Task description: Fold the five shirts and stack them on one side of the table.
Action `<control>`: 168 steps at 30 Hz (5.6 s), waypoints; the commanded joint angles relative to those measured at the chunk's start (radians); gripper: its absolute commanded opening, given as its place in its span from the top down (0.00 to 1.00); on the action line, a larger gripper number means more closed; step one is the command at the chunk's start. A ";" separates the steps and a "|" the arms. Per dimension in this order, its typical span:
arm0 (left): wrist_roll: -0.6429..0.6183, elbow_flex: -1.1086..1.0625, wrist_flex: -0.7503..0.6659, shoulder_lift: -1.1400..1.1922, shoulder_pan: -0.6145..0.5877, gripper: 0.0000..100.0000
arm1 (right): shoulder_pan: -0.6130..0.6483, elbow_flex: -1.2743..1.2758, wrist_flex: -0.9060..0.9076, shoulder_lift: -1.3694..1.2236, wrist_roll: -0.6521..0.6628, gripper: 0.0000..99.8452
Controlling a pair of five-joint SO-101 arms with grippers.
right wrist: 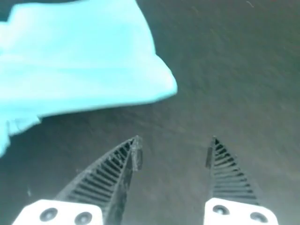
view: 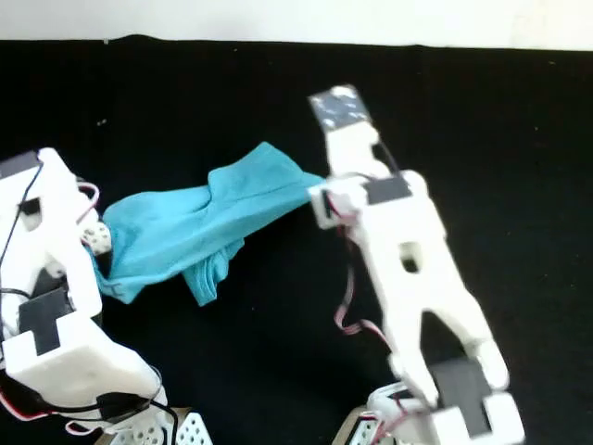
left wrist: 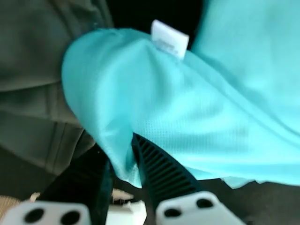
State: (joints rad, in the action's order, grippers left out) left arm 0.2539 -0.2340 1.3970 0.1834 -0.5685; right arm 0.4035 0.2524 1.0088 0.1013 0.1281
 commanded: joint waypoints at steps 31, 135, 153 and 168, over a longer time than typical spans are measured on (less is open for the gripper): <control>0.060 -0.206 -0.068 -0.051 -0.002 0.99 | 0.203 -1.518 -0.068 -1.426 -0.008 0.79; -0.255 0.503 -0.336 0.326 0.934 0.86 | -0.530 -0.042 0.552 0.527 0.299 0.99; -0.255 0.952 0.020 0.533 0.901 1.00 | -0.527 -0.041 0.544 0.518 0.301 0.99; -0.249 1.500 0.379 0.394 0.573 0.99 | -0.526 -0.042 0.099 0.513 0.301 0.99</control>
State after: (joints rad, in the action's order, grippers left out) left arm 0.0100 1.2421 1.7637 0.6943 0.0376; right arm -0.1151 0.2156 1.2375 0.5984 0.4258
